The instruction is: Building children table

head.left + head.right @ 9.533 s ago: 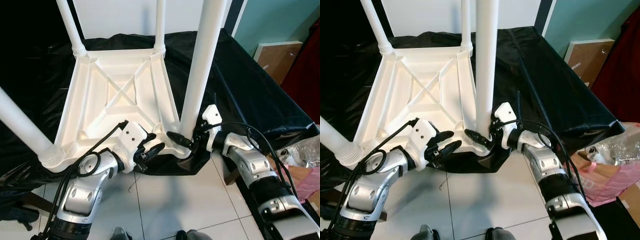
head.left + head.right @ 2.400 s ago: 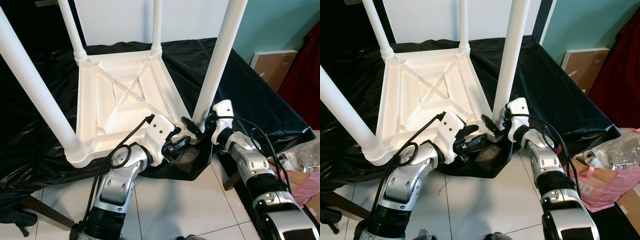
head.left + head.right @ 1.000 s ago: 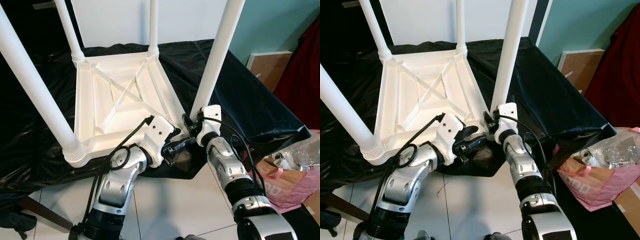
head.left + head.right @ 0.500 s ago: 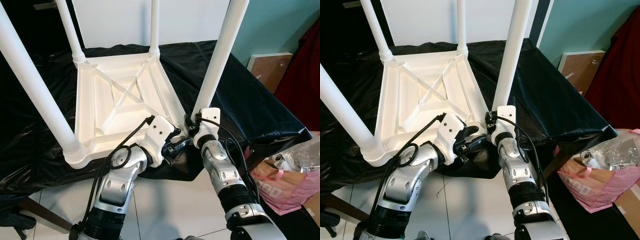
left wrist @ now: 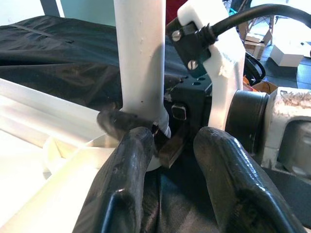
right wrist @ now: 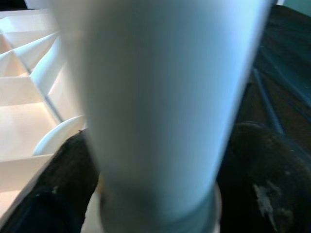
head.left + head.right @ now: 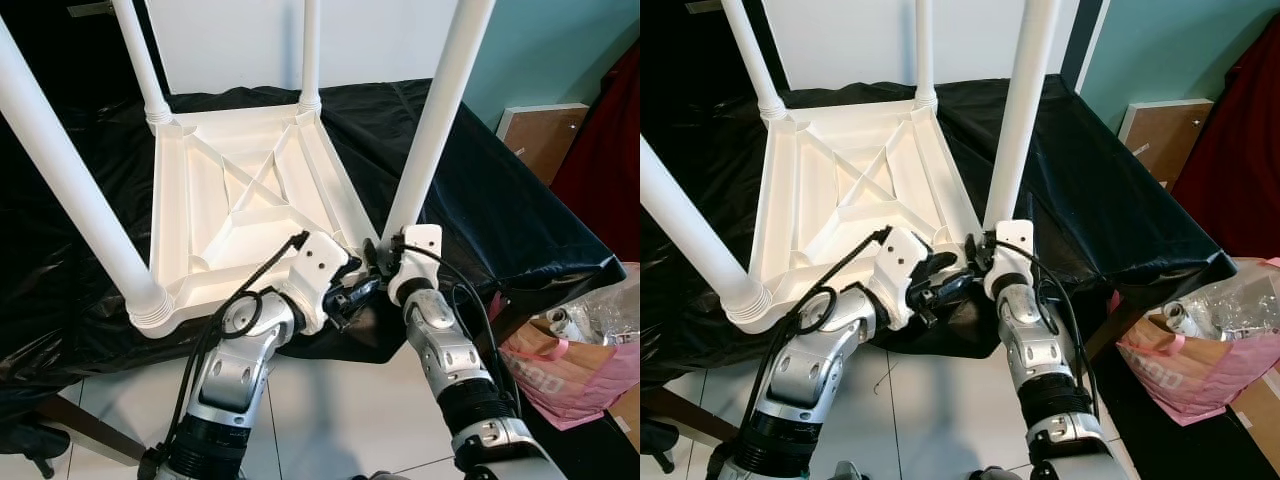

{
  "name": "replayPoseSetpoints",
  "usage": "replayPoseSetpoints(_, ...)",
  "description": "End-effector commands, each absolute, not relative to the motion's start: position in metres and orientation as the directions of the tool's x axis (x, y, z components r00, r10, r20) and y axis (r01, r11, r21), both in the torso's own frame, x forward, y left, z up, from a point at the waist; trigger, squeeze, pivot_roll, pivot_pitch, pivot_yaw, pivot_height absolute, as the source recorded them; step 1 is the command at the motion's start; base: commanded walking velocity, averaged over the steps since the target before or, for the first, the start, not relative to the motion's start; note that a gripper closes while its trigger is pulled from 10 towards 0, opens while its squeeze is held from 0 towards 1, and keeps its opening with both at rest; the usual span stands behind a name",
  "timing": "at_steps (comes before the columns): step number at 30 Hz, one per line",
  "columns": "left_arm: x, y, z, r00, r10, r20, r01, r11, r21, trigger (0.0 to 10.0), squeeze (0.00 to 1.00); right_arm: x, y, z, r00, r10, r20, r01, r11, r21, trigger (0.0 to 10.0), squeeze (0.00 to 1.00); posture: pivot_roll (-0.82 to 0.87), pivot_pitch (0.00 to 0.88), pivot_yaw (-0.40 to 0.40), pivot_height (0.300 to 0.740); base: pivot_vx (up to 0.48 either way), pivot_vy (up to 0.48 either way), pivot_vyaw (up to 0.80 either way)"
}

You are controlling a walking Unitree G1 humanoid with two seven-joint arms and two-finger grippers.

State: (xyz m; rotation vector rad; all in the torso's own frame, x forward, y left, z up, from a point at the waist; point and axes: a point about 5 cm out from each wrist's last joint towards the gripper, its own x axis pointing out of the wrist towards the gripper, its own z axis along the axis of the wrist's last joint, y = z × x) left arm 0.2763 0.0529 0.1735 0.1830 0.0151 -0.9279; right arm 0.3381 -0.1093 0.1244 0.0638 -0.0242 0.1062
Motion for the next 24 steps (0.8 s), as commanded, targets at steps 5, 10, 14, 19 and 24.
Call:
replayPoseSetpoints(5, 0.279, 0.056, 0.173, 0.675, -0.734, -0.079, 0.735, 0.659, 0.160, 10.0, 0.00, 0.334, -0.121, 0.127, 0.982, 0.176, 0.063, -0.180, 0.982, 0.058, 10.0, 1.00, -0.01, 0.045, -0.055, 0.740, 0.000, 0.000, 0.00)
replayPoseSetpoints(10, 0.279, 0.057, 0.173, 0.674, -0.734, -0.080, 0.736, 0.658, 0.160, 10.0, 0.00, 0.328, -0.133, 0.128, 0.938, 0.336, 0.085, -0.336, 0.942, -0.009, 10.0, 0.00, -0.02, 0.051, -0.047, 0.740, 0.000, 0.000, 0.00)
replayPoseSetpoints(14, 0.282, 0.056, 0.174, 0.671, -0.738, -0.079, 0.739, 0.654, 0.163, 10.0, 0.00, 0.327, -0.137, 0.128, 0.860, 0.507, 0.054, -0.501, 0.861, -0.089, 10.0, 0.00, -0.03, 0.053, -0.038, 0.740, 0.000, 0.000, 0.00)
replayPoseSetpoints(19, 0.283, 0.053, 0.176, 0.663, -0.745, -0.074, 0.745, 0.646, 0.164, 10.0, 0.00, 0.334, -0.139, 0.132, 0.830, 0.557, 0.041, -0.548, 0.826, -0.127, 10.0, 0.00, -0.03, 0.055, -0.033, 0.740, 0.000, 0.000, 0.00)
replayPoseSetpoints(24, 0.284, 0.053, 0.176, 0.659, -0.748, -0.078, 0.748, 0.642, 0.169, 10.0, 0.00, 0.343, -0.136, 0.134, 0.805, 0.593, 0.005, -0.585, 0.796, -0.154, 10.0, 0.00, -0.02, 0.052, -0.030, 0.740, 0.000, 0.000, 0.00)
